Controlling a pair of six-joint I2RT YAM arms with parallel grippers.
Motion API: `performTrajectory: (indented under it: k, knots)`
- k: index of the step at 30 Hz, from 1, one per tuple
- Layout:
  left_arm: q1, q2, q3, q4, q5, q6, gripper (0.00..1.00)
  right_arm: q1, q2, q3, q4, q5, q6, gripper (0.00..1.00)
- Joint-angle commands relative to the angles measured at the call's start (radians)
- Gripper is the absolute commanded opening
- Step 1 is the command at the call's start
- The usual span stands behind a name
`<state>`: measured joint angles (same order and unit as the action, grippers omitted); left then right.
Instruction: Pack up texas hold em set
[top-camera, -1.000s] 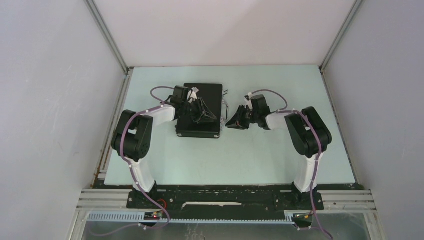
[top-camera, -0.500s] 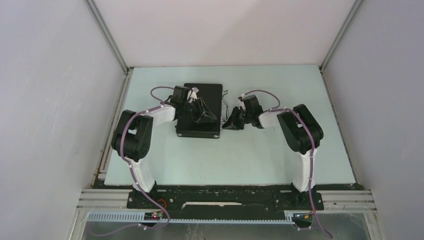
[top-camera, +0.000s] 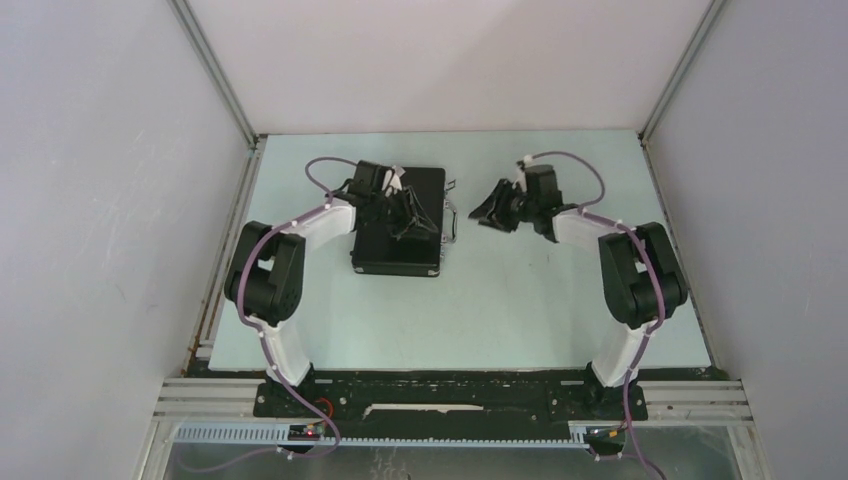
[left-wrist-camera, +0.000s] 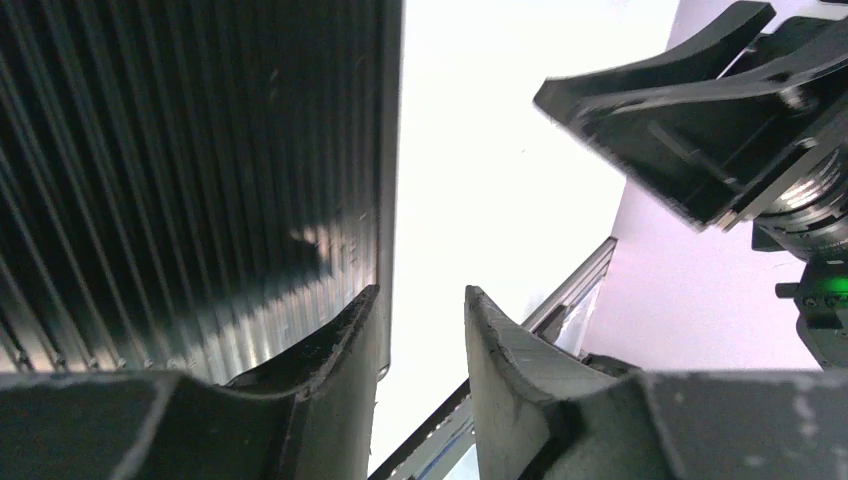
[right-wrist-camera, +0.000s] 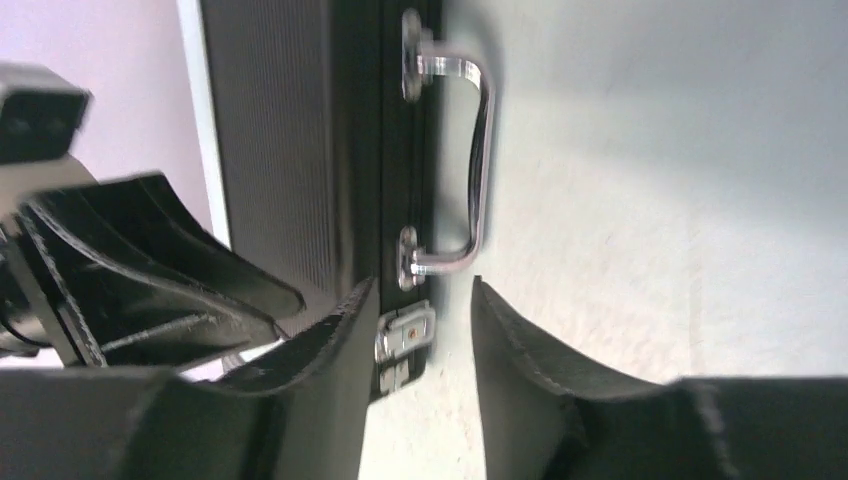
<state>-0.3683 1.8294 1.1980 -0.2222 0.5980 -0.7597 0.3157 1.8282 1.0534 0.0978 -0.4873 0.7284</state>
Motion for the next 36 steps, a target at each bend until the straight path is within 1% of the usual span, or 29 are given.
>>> performTrajectory:
  k: [1, 4, 7, 9, 11, 13, 15, 17, 19, 20, 26, 29, 36]
  knots:
    - [0.006, 0.037, 0.191, -0.052, -0.018, -0.018, 0.41, -0.046, -0.026, 0.105, 0.038, 0.052, -0.015, 0.55]
    - [0.010, 0.083, 0.248, -0.035, -0.015, -0.055, 0.38, -0.055, 0.034, 0.207, 0.052, 0.048, -0.023, 0.63]
    - [0.009, 0.140, 0.287, 0.049, 0.008, -0.115, 0.37, -0.059, 0.105, 0.313, 0.066, 0.028, -0.035, 0.70]
    - [0.013, 0.177, 0.324, 0.055, 0.012, -0.124, 0.36, -0.060, 0.161, 0.410, 0.059, -0.009, -0.035, 0.70]
    - [0.021, 0.212, 0.357, 0.046, 0.005, -0.108, 0.36, -0.054, 0.221, 0.474, 0.045, -0.036, -0.046, 0.70]
    - [0.029, 0.239, 0.380, 0.057, 0.013, -0.097, 0.36, -0.048, 0.248, 0.492, 0.054, -0.045, -0.058, 0.67]
    - [0.036, 0.258, 0.399, 0.056, 0.016, -0.069, 0.35, -0.050, 0.269, 0.500, 0.067, -0.058, -0.063, 0.67]
    - [0.041, 0.271, 0.397, 0.052, 0.005, -0.062, 0.35, -0.054, 0.290, 0.544, 0.024, -0.070, -0.096, 0.67]
    - [0.047, 0.287, 0.390, 0.052, -0.001, -0.069, 0.33, -0.054, 0.308, 0.579, -0.039, -0.049, -0.136, 0.67]
    - [0.048, 0.295, 0.381, 0.055, -0.003, -0.077, 0.32, -0.055, 0.321, 0.592, -0.055, -0.052, -0.144, 0.66]
    - [0.063, 0.317, 0.308, 0.051, -0.014, -0.113, 0.29, -0.055, 0.403, 0.675, -0.141, -0.083, -0.150, 0.53]
    - [0.070, 0.347, 0.309, 0.045, 0.005, -0.134, 0.26, -0.055, 0.412, 0.672, -0.127, -0.086, -0.133, 0.49]
    - [0.073, 0.348, 0.301, 0.028, -0.016, -0.129, 0.25, -0.054, 0.446, 0.698, -0.152, -0.088, -0.123, 0.39]
